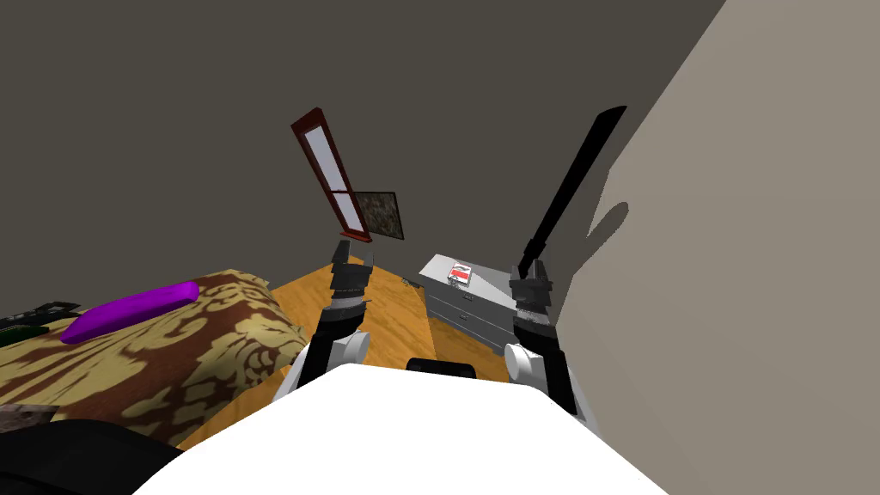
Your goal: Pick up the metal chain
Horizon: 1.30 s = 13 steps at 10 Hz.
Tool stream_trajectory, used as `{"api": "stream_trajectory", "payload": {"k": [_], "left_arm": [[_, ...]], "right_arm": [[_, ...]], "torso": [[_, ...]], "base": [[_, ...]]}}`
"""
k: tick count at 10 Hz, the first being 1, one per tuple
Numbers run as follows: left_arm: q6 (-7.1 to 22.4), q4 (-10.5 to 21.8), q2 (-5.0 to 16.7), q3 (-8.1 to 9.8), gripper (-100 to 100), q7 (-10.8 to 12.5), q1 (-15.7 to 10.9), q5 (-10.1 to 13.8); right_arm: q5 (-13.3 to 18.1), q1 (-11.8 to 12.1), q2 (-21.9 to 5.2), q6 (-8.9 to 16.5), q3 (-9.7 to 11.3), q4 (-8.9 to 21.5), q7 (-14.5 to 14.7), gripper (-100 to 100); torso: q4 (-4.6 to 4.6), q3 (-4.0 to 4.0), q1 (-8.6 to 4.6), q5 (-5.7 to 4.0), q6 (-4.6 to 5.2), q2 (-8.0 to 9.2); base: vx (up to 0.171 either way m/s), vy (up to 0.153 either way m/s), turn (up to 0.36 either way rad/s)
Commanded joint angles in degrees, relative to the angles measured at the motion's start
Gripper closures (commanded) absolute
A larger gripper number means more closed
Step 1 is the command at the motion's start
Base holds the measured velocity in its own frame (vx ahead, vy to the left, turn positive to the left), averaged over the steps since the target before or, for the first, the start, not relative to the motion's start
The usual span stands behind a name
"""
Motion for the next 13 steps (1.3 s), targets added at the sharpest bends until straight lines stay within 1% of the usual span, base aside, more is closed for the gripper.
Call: {"api": "stream_trajectory", "payload": {"k": [1, 3, 6, 9, 12, 13], "left_arm": [[0.0, 0.0, 0.0, 0.0, 0, 0.0, 0.0, 0.0], [0.0, 0.0, 0.0, -0.01, 0, 0.0, 0.0, 0.0], [0.0, 0.0, 0.0, -0.01, 0, 0.0, 0.0, 0.0], [0.0, 0.0, 0.0, -0.01, 0, 0.0, 0.0, 0.0], [0.0, 0.0, 0.0, -0.01, 0, 0.0, 0.0, 0.0], [0.0, 0.0, 0.0, -0.01, 0, 0.0, 0.0, 0.0]], "right_arm": [[1.1, -0.9, -2.2, 0.9, 0.4, 0.8, 0.9, -100], [2.7, -2.1, -4.4, 2.1, 1.0, 2.0, 2.2, -100], [6.3, -4.9, -7.6, 4.7, 2.2, 4.7, 5.1, -100], [10.8, -8.4, -10.4, 8.0, 3.6, 8.5, 9.0, -100], [16.0, -12.4, -13.1, 11.6, 5.0, 13.4, 13.7, -100], [16.0, -12.4, -13.1, 11.6, 5.0, 13.4, 13.7, -100]], "torso": [[0.0, 0.0, 0.0, 0.0, 0.0, 0.0], [0.02, 0.06, 0.28, 0.06, -0.01, 0.1], [0.05, 0.14, 0.47, 0.1, -0.01, 0.24], [0.05, 0.12, 0.48, 0.11, -0.01, 0.22], [0.04, 0.11, 0.57, 0.13, -0.01, 0.18], [0.05, 0.14, 0.56, 0.13, -0.01, 0.24]], "base": [[-0.022, 0.045, 0.038], [-0.043, 0.086, 0.03], [-0.067, 0.116, 0.045], [-0.053, 0.13, 0.062], [-0.056, 0.149, 0.078], [-0.047, 0.092, 0.019]]}}
